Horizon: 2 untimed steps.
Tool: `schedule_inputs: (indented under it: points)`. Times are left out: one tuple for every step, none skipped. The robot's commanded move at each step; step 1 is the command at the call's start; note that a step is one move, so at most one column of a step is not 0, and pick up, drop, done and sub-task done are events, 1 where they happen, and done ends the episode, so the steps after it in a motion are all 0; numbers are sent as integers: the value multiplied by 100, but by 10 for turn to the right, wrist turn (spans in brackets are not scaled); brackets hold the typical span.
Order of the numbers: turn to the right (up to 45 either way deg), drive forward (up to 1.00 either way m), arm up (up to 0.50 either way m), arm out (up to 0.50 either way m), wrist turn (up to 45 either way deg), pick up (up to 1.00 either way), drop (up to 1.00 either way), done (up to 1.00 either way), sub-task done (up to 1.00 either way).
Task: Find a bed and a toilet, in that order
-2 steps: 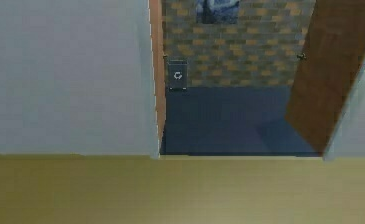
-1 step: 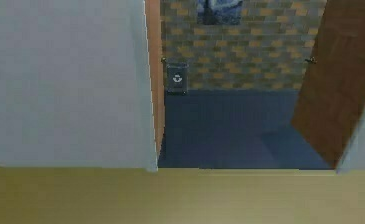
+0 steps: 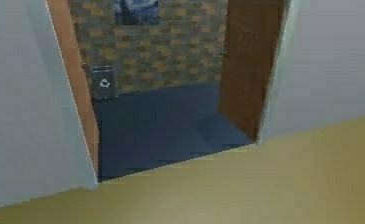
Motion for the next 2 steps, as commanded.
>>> schedule_inputs:
  points:
    - [0, 100, 0, 0, 0, 0, 0, 0, 0]
    - [0, 100, 0, 0, 0, 0, 0, 0, 0]
